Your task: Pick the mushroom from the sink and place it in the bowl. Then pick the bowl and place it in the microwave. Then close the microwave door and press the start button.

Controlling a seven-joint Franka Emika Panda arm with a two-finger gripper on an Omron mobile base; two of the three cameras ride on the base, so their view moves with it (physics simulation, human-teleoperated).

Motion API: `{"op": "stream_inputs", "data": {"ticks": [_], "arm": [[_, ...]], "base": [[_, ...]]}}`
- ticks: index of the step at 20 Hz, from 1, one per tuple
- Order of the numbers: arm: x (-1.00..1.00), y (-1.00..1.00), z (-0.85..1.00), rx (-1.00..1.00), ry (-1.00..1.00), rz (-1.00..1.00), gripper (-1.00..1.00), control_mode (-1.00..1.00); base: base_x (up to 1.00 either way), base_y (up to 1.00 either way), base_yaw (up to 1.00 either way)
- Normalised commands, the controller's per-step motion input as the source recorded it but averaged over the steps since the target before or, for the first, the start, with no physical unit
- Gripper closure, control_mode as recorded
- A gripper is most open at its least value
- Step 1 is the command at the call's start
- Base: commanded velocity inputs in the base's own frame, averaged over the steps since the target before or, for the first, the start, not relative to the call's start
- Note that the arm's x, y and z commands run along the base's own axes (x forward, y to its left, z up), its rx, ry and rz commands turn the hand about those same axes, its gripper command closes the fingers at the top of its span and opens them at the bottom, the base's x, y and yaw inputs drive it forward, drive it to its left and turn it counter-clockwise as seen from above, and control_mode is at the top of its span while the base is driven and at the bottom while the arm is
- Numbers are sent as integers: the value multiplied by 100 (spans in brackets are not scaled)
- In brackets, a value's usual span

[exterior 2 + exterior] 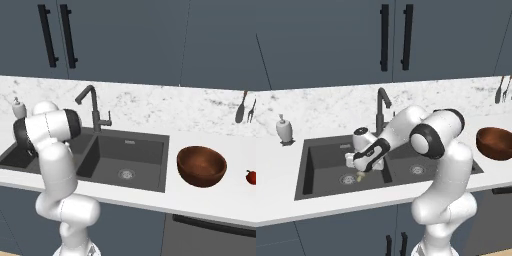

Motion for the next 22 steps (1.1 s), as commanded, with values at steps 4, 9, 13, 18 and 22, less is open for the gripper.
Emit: {"op": "stream_inputs", "data": {"ticks": [4,9,13,18,22], "arm": [[18,8,-17,0,2,0,-100,-100],[29,11,-25,0,8,0,-100,-100],[28,3,-32,0,3,0,-100,-100],[33,0,-23,0,0,0,-100,-100],[31,1,-21,0,0,0,-100,-100]], "base": [[0,0,0],[0,0,0],[0,0,0],[0,0,0],[0,0,0]]}}
